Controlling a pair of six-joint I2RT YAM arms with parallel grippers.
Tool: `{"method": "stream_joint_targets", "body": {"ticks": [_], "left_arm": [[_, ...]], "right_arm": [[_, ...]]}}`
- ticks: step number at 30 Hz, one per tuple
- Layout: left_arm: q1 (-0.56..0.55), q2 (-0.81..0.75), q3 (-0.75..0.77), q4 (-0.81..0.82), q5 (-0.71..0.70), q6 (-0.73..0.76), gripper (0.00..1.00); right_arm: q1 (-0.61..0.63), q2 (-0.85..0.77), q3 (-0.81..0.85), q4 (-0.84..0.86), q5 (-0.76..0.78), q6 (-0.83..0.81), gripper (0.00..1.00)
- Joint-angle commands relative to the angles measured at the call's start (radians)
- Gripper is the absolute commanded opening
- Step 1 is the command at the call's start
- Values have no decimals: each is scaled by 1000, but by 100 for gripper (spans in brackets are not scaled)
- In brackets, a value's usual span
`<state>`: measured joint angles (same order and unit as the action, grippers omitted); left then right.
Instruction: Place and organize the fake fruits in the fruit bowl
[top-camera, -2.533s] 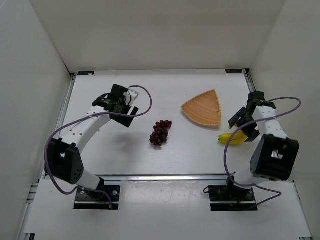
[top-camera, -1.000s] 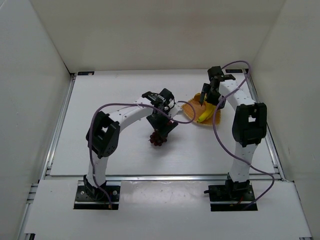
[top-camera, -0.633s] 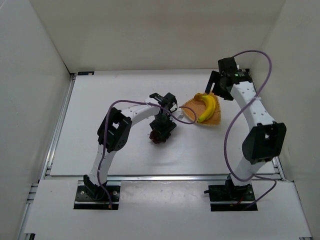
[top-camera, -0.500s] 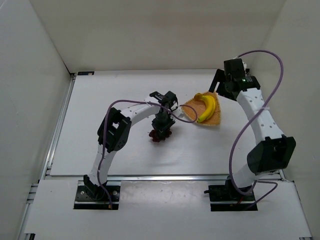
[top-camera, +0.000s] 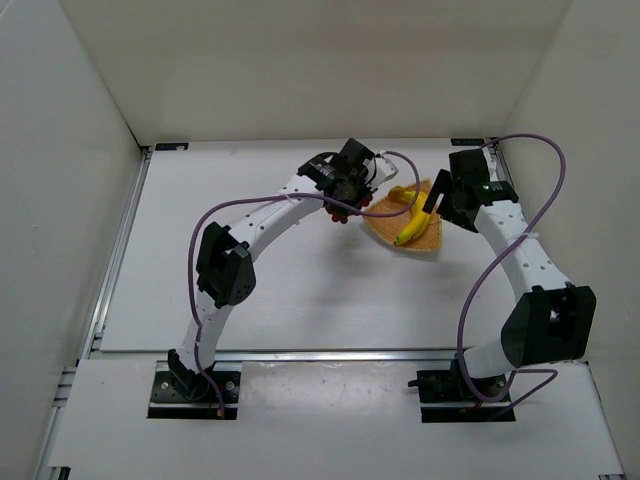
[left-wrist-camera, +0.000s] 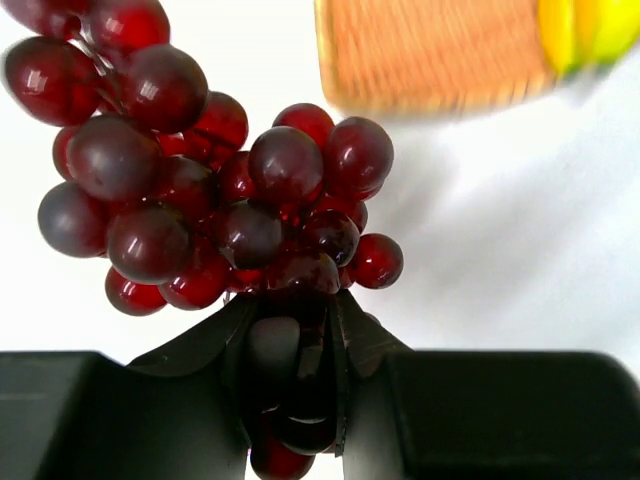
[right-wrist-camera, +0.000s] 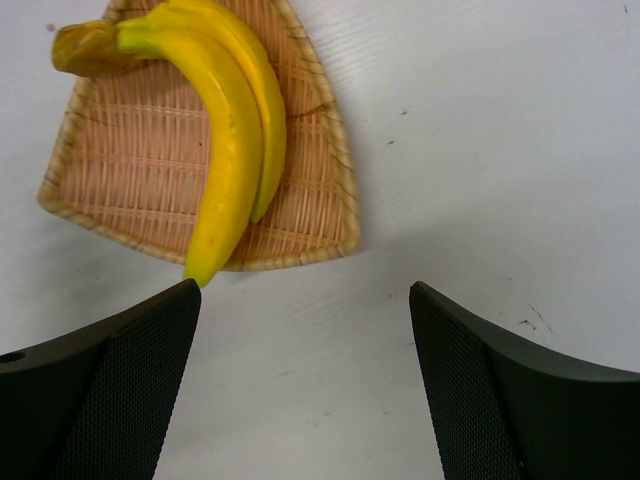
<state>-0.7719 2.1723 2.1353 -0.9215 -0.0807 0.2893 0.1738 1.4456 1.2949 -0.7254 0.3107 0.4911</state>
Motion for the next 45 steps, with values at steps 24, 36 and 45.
{"method": "stream_joint_targets", "body": {"ticks": [24,36,45], "left_arm": [[-84,238,247,297,190,90,100],[-78,-103,50,297,-115,125,100],[276,-524,-408,144,-215,-25,100]], "right_arm": [[-137,-160,-166,115,113,135,91],[-161,-234,-134,20,55,132,93],[-191,-362,-301,20,-79,150,93]]}}
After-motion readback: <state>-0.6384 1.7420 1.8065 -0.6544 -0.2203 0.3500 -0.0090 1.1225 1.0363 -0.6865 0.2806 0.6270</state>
